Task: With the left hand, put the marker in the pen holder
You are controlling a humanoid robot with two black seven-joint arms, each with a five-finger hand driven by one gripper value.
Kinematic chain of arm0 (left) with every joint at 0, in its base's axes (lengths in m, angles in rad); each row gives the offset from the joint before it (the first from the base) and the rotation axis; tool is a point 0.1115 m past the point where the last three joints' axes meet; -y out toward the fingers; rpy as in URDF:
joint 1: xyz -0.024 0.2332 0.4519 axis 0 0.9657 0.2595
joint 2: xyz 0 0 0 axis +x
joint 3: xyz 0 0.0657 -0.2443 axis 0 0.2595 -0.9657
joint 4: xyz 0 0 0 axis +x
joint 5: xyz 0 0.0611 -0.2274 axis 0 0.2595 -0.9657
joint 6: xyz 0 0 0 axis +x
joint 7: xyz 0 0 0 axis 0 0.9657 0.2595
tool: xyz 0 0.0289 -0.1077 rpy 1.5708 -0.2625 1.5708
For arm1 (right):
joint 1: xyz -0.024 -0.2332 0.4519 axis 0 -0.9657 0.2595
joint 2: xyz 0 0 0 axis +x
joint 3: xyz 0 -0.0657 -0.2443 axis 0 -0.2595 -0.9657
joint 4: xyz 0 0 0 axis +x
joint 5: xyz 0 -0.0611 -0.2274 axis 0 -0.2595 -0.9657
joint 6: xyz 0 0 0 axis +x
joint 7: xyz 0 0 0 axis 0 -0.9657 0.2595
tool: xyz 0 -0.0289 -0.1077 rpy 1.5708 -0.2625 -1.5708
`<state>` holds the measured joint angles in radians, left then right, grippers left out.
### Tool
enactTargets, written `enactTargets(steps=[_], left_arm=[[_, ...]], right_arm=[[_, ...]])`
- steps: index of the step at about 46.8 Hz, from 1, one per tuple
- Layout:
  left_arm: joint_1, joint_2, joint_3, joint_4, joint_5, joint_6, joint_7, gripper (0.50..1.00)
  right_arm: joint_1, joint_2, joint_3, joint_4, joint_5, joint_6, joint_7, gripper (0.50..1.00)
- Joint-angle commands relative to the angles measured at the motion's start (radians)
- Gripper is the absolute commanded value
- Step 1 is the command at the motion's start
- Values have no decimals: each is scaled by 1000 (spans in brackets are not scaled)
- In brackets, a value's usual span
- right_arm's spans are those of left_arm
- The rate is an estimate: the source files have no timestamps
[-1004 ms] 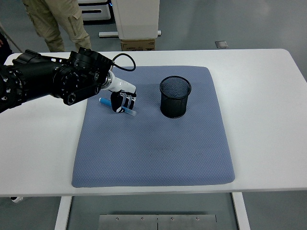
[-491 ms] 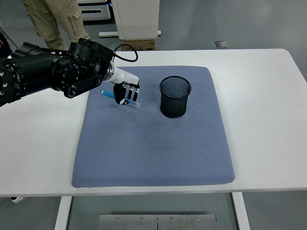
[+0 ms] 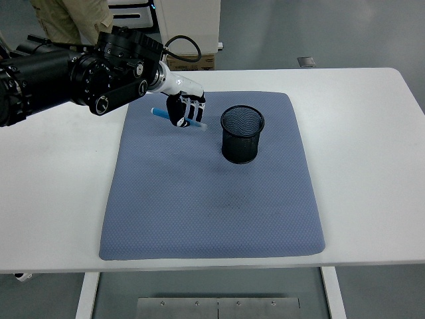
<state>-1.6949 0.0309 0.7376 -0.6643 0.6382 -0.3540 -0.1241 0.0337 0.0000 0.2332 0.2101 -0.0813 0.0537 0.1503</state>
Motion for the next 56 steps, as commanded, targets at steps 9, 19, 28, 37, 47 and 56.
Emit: enactTargets(steps=[9, 19, 28, 37, 47, 56], left_arm=[[-37, 6, -14, 0, -40, -2, -12, 500], [-61, 3, -43, 0, -61, -2, -12, 500], [-84, -8, -66, -1, -115, -2, -11, 500], [-85, -31, -101, -1, -127, -2, -12, 500], [-86, -31, -133, -3, -187, -2, -11, 500], [-86, -31, -175, -3, -239, 0, -11, 500]], right_arm=[[0, 0, 0, 0, 0, 0, 0, 1000], [-1, 0, 0, 0, 0, 0, 0, 1000], [0, 0, 0, 0, 0, -2, 0, 1000], [0, 0, 0, 0, 0, 0, 0, 1000], [0, 0, 0, 0, 0, 0, 0, 1000], [0, 0, 0, 0, 0, 0, 0, 1000]])
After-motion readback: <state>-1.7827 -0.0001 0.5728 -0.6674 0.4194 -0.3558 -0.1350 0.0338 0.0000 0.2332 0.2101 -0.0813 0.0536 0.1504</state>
